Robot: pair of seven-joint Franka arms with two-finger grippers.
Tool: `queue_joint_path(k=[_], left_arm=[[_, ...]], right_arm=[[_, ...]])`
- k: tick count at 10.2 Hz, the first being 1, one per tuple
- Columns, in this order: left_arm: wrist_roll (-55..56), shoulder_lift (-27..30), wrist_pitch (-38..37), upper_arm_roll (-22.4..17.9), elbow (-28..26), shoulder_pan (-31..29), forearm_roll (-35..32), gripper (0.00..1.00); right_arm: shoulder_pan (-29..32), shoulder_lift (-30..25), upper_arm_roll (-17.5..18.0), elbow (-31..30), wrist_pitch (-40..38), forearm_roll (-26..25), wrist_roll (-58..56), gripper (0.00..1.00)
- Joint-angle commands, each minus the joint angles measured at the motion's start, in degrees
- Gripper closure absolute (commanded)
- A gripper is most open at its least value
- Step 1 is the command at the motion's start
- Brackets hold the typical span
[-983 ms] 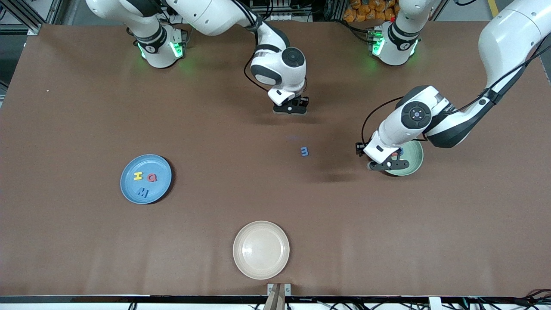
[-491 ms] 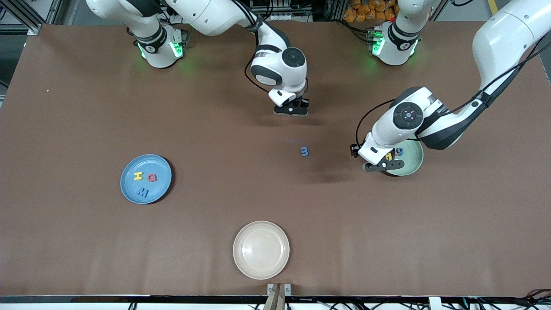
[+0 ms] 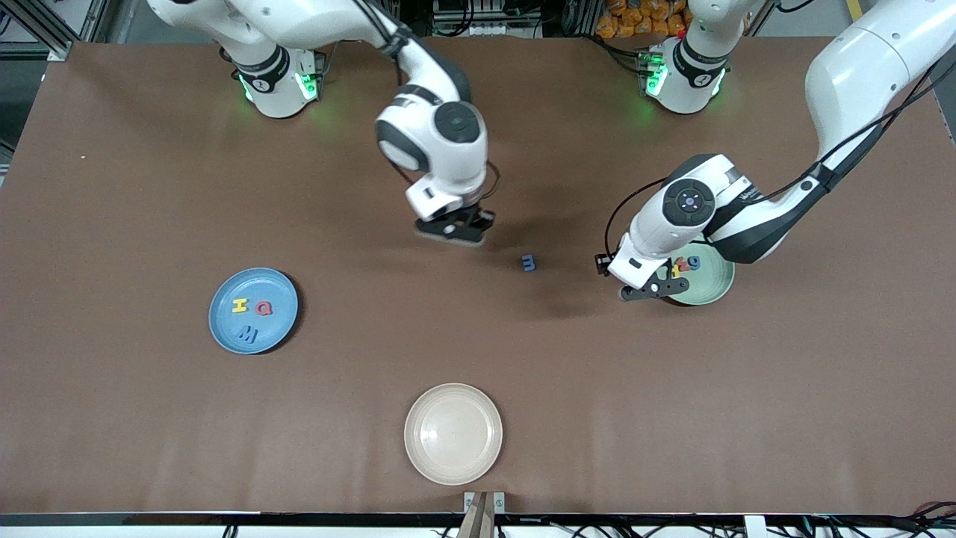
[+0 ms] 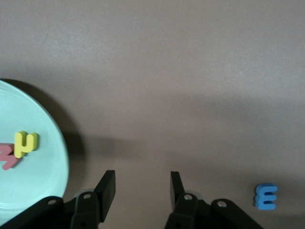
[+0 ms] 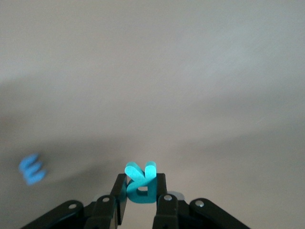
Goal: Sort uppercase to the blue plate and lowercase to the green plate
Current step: 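Carry the teal R to the blue plate while the left gripper reaches the E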
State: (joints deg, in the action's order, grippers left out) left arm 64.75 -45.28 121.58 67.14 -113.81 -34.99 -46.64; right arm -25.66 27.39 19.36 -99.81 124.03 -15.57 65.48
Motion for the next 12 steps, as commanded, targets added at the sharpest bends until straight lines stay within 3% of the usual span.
queue_joint_path(k=[1,3,5,8,12], left_arm=[[7.29,-0.51,-0.29,-3.49,3.32,7.71,-0.55,0.46],[12.48,-0.60,0.58,-6.66,5.26,14.22,-0.47,0.46],[14.17,-0.51,2.77,-7.02,6.15,17.49,-0.55,0.46],[16.36,-0.51,7.25,-7.81,6.24,19.78,-1.34,0.46],[19.44,-0.42,13.94,-15.18,6.15,27.77,-1.70,0.46]], right_arm=[[11.20,-4.97,0.33,-5.30,-4.47,2.39,-9.97,1.00],[15.45,-4.81,-5.09,-5.40,-5.99,2.47,-19.20,1.00],[18.60,-4.28,-9.76,-5.49,-5.81,2.91,-29.47,1.00],[26.08,-2.79,-10.83,-6.02,-3.81,5.46,-41.11,1.00],[28.03,0.99,-11.18,-5.58,1.82,7.21,-42.45,1.00]])
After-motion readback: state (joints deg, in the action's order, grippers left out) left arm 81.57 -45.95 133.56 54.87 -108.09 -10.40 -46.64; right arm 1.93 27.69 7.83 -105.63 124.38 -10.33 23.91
